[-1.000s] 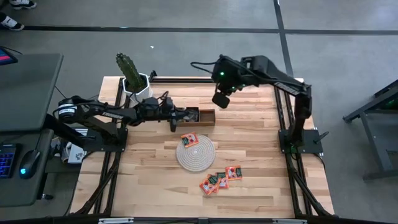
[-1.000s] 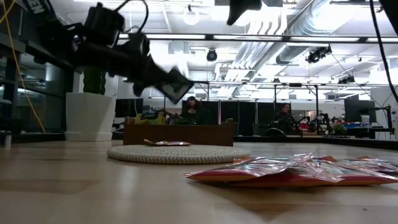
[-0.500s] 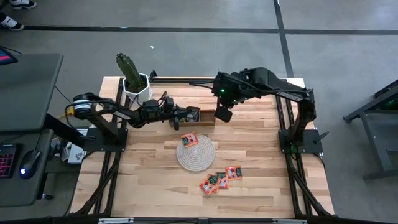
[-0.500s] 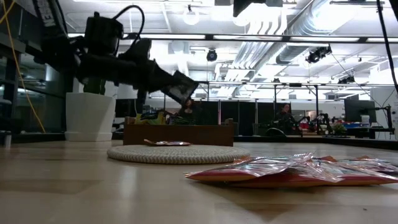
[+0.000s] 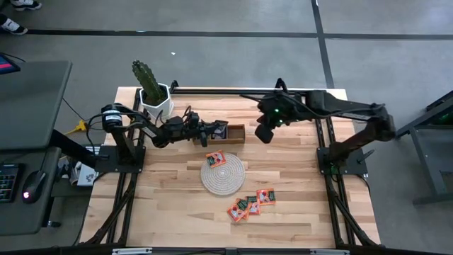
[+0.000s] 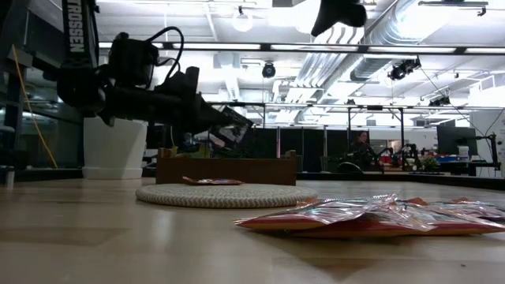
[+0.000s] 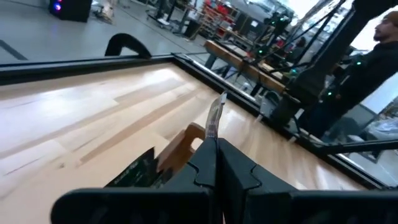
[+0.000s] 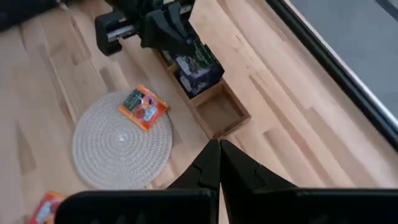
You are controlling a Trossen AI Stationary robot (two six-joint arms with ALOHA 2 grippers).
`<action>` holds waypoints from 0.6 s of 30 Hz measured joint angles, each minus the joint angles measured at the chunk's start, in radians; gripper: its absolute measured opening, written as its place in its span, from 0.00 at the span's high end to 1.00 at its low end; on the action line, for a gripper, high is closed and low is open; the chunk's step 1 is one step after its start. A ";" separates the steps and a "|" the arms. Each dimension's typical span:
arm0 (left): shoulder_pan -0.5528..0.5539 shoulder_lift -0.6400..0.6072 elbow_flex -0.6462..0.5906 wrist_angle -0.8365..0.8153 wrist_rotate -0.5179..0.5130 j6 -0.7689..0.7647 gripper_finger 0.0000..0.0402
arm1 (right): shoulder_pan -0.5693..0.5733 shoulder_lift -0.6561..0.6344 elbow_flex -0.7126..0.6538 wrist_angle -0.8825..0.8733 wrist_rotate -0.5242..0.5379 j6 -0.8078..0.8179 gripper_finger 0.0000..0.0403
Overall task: Pick & Place Tea
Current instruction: Put the purple tea bag into the middle section of the wooden organizer
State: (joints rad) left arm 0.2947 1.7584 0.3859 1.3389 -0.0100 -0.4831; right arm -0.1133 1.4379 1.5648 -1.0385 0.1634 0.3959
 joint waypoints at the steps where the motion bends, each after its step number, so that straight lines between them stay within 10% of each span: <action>1: 0.000 0.000 0.000 -0.005 -0.004 0.000 1.00 | 0.003 -0.020 -0.032 0.019 -0.002 0.013 1.00; 18: 0.000 0.000 0.050 -0.106 0.020 0.051 0.88 | 0.042 -0.151 -0.227 0.108 0.007 0.097 1.00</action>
State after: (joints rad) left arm 0.2944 1.7588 0.4355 1.2326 0.0102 -0.4324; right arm -0.0716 1.2869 1.3373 -0.9301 0.1703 0.4928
